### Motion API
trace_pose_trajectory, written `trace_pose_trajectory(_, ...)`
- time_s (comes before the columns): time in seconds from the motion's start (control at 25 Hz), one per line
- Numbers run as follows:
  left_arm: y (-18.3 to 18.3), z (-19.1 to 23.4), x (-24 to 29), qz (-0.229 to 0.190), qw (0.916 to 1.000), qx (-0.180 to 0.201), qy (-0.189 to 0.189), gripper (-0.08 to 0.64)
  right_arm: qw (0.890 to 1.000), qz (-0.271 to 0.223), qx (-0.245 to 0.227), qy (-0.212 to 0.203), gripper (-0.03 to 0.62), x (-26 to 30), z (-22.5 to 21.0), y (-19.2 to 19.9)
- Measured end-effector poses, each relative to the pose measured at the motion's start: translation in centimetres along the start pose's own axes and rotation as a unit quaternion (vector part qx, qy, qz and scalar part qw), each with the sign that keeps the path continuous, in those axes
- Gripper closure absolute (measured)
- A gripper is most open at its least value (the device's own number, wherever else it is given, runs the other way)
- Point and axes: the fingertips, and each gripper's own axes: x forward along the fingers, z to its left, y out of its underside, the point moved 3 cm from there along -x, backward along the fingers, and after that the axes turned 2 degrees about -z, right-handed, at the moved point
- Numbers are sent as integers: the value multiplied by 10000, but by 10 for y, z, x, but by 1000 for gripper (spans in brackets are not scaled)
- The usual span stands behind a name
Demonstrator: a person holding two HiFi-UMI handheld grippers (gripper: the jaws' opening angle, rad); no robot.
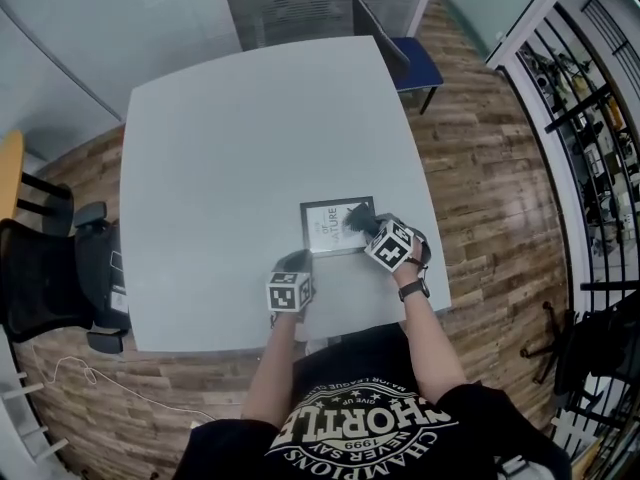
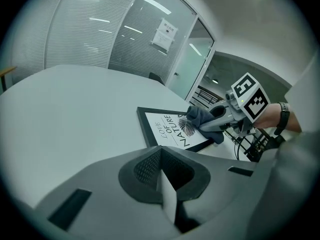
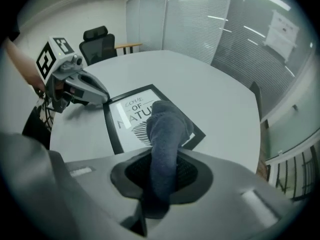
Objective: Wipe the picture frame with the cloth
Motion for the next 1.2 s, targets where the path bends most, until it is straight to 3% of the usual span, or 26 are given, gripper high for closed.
trace_pose_trajectory(0.2, -1, -1, 1, 11, 10000, 8, 33, 563, 9977, -187, 632, 162, 523, -4, -5, 6)
trace_pose_trajectory(0.4, 2, -2, -2, 125, 9997, -219, 19, 563, 9975, -38, 634, 299, 523, 0, -4, 4)
trace_pose_trajectory(0.52, 5, -3, -4, 104, 9992, -366, 84, 563, 9948, -546, 835, 186, 523, -2, 4, -17)
trace_pose_trajectory(0.64, 4, -1, -4, 100, 9993, -330, 126, 563, 9937, -1066, 218, -264, 522, 2, 33, -64)
trace_pose_trajectory(0.76, 6, 0, -5, 65, 9995, -282, 112, 563, 9898, -1116, -507, -723, 523, 14, 66, -102)
trace_pose_trajectory(0.88, 7, -2, -4, 43, 9996, -253, 90, 563, 9853, -997, -871, -1077, 523, 27, 89, -120)
trace_pose_trajectory(1.04, 7, -2, -3, 15, 9997, -248, 34, 563, 9845, -773, -954, -1249, 523, 42, 101, -115)
trace_pose_trajectory(1.2, 6, 2, -4, 7, 9997, -229, 13, 563, 9885, -654, -840, -1074, 523, 40, 89, -103)
